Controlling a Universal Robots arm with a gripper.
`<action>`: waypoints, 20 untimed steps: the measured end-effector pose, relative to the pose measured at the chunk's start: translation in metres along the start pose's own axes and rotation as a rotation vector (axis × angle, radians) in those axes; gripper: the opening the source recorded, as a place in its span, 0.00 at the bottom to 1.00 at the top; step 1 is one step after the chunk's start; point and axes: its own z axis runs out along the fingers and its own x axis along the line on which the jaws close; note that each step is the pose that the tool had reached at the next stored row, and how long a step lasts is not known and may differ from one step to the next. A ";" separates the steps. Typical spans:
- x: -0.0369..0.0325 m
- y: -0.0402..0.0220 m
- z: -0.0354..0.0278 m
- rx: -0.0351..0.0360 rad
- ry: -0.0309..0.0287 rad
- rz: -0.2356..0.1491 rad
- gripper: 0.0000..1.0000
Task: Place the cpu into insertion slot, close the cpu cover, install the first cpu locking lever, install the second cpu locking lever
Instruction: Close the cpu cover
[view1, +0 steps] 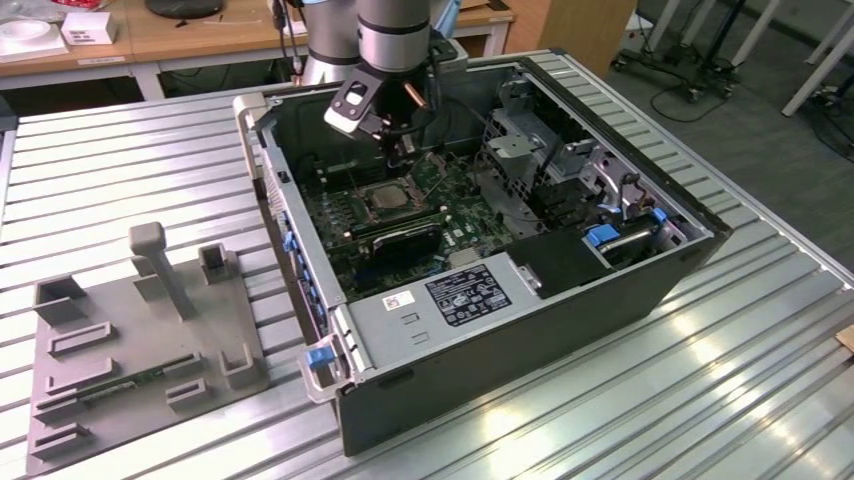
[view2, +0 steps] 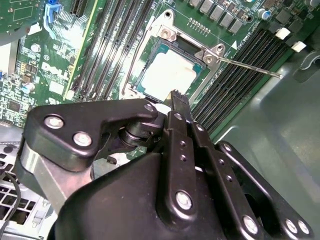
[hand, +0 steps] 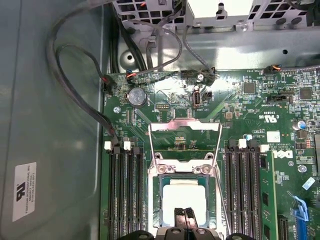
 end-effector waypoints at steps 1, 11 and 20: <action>0.0000 0.0000 -0.0006 0.0001 0.0000 0.000 0.10; 0.0004 0.0009 -0.0125 0.0001 -0.0001 0.000 0.10; 0.0005 0.0018 -0.0160 0.0002 -0.0001 0.000 0.10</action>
